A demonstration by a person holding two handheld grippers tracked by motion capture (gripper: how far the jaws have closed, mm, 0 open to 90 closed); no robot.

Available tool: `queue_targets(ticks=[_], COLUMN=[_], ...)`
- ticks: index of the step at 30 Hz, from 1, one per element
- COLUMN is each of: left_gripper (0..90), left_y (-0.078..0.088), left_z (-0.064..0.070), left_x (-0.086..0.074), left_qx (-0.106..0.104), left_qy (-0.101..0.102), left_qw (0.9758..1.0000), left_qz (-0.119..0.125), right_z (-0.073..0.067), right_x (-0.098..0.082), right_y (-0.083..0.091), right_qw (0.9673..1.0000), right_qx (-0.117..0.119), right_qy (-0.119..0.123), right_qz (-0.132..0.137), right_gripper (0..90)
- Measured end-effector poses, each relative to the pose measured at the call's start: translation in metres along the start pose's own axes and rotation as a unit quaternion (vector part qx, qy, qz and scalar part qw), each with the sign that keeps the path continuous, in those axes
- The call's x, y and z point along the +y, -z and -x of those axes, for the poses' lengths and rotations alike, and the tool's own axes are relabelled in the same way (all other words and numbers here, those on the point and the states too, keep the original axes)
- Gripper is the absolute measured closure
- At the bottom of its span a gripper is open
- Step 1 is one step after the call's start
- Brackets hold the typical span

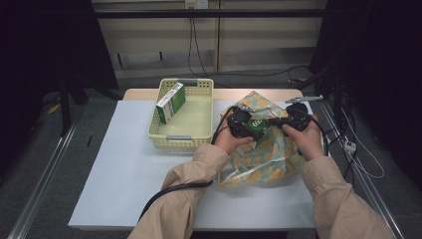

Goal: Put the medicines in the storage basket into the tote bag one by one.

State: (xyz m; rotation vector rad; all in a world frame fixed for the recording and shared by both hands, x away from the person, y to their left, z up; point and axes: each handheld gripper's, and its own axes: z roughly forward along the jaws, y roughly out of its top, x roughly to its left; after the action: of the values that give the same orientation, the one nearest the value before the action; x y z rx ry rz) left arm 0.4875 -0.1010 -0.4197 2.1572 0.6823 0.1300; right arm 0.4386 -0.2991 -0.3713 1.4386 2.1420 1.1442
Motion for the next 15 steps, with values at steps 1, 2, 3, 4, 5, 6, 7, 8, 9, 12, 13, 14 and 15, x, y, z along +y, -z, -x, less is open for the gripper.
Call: queue_targets(ticks=[1,2,3,4,5,6,7,8,9,12,13,14,15], left_gripper=[10.4,10.0,9.9,9.9,9.9,9.8,9.7,9.8,9.7,9.8,9.8,9.7,9.7], left_y=[0.004,0.008,0.012,0.017,0.021,0.026,0.031,0.036,0.041,0.057,0.062,0.067,0.072], left_z=[0.001,0.002,0.002,0.003,0.004,0.004,0.004,0.005,0.006,0.006,0.006,0.006,0.006], left_x=[0.0,0.0,0.0,0.0,0.0,0.0,-0.001,-0.001,-0.001,-0.003,-0.004,-0.004,-0.004], left_qx=[-0.005,-0.007,-0.009,-0.011,-0.01,-0.017,-0.018,-0.019,-0.023,-0.02,-0.026,-0.031,-0.03], left_qy=[0.001,0.002,0.002,0.001,-0.001,0.001,0.0,-0.004,-0.006,-0.015,-0.016,-0.016,-0.019], left_qw=[1.0,1.0,1.0,0.9999,0.9999,0.9999,0.9998,0.9998,0.9997,0.9997,0.9995,0.9994,0.9994], left_qz=[0.001,-0.003,-0.001,0.004,0.003,0.0,-0.001,-0.004,-0.004,-0.006,-0.002,-0.001,0.001], right_z=[0.0,0.0,0.0,0.001,0.0,0.0,0.0,0.001,0.001,0.001,0.0,0.0,-0.001], right_x=[0.0,-0.001,-0.001,-0.001,-0.001,-0.002,-0.002,-0.003,-0.003,-0.005,-0.006,-0.006,-0.006], right_y=[0.0,-0.001,-0.001,-0.002,-0.002,-0.003,-0.003,-0.003,-0.003,-0.004,-0.004,-0.004,-0.004], right_qw=[1.0,1.0,1.0,1.0,1.0,1.0,1.0,1.0,1.0,1.0,1.0,1.0,1.0], right_qx=[0.0,0.0,-0.002,-0.001,-0.001,-0.001,-0.002,-0.004,-0.003,-0.003,-0.003,-0.004,-0.004], right_qy=[0.0,-0.001,-0.002,-0.003,-0.004,-0.003,-0.002,-0.002,-0.005,-0.006,-0.007,-0.006,-0.006], right_qz=[0.0,0.001,0.0,0.0,-0.001,0.0,-0.002,-0.002,-0.001,-0.001,-0.003,-0.003,-0.002], right_gripper=[88.9,88.9,88.9,88.9,88.9,88.9,88.9,88.9,88.9,88.9,88.9,88.9,88.9])
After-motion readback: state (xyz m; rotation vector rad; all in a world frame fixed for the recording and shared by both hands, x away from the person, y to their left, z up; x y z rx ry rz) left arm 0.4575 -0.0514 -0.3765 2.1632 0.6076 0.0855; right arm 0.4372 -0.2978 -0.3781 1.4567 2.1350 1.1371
